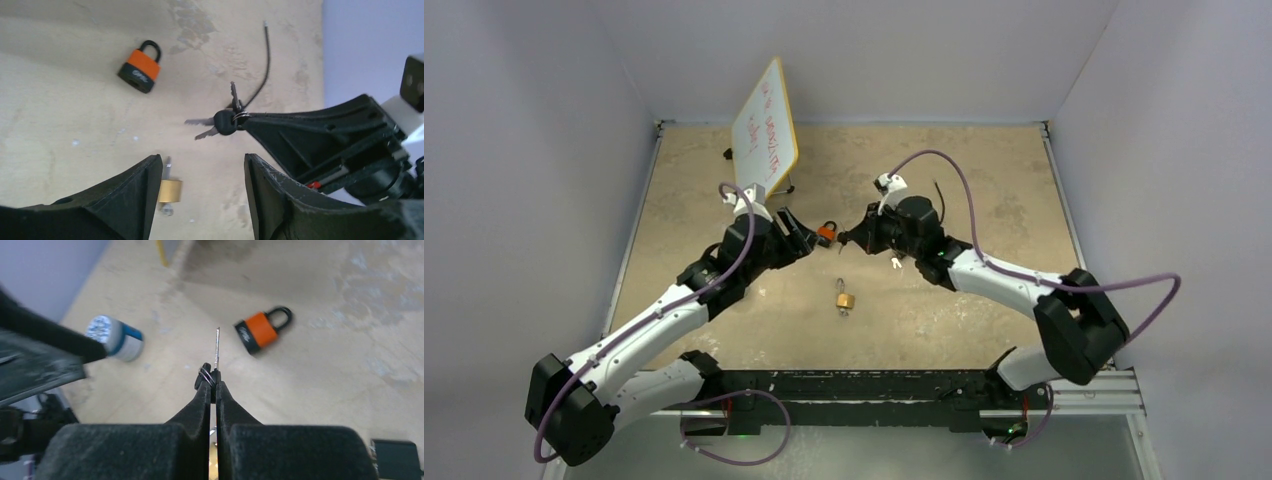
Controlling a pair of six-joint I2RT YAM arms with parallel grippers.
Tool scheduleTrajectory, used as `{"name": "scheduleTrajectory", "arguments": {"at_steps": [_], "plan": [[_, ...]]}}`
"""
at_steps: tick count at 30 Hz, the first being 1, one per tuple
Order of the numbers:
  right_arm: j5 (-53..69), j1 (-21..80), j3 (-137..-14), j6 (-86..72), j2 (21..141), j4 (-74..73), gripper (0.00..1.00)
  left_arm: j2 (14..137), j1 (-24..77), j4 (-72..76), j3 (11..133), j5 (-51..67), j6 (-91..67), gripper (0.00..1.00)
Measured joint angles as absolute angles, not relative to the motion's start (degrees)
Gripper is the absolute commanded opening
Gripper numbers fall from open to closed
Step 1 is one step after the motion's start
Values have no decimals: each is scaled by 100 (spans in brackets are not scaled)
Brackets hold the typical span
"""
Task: Unlock with the key
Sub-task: Pick up the key from the center of the board.
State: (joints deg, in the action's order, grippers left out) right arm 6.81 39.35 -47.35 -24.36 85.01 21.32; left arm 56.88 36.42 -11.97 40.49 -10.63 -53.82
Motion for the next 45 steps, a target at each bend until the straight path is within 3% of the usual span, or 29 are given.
{"name": "scheduleTrajectory", "arguments": {"at_steps": [9,12,18,27,29,32,34,45], "plan": [[1894,3935,-4445,-2637,7725,3332,0,6025,3638,-716,4508,-567,-6737,62],[2062,3935,-4445,-2600,7697,3354,0,6274,3638,-753,4713,-519,-6954,50],[2163,3981,-4445,-2257,7697,3107,0,6606,3638,-991,4976,-491,-7207,35],[2154,4097,-4543,-1651,7697,2550,1,6934,3638,-1437,5105,-456,-7286,0],[2154,4097,-4543,-1634,7699,2508,8,6989,3638,-1435,5131,-405,-7284,0],[2150,4097,-4545,-1675,7714,2491,51,7004,3636,-1391,5137,-362,-7218,0],[2169,4097,-4550,-1791,7719,2484,63,7004,3636,-1280,5137,-327,-7024,0],[2486,3765,-4431,-2965,6799,2832,70,6204,3638,622,4965,322,-3627,0]]}}
